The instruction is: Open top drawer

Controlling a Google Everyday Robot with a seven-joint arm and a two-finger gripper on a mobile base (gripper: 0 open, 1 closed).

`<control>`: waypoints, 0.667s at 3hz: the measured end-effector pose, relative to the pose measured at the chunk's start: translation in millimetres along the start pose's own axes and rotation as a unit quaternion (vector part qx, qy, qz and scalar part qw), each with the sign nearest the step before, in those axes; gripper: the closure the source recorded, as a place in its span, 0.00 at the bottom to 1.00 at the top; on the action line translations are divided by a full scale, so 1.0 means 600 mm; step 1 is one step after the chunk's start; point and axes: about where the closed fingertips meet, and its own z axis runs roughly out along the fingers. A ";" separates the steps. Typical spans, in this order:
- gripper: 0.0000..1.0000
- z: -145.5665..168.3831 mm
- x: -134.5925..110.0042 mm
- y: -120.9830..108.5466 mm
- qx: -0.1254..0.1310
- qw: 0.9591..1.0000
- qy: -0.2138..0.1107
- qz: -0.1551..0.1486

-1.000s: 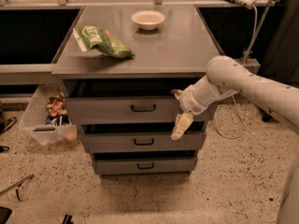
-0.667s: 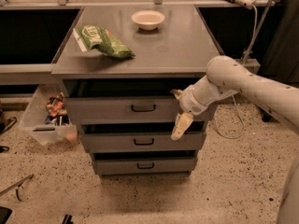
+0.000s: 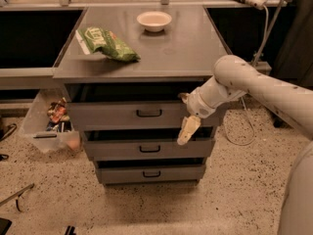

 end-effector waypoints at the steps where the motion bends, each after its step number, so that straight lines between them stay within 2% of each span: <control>1: 0.00 -0.004 -0.003 0.017 -0.013 1.000 -0.004 0.013; 2: 0.00 -0.019 -0.020 0.057 -0.035 0.999 -0.021 0.036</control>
Offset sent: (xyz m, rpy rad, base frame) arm -0.2058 0.0418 0.0030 0.2633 0.5326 -0.0214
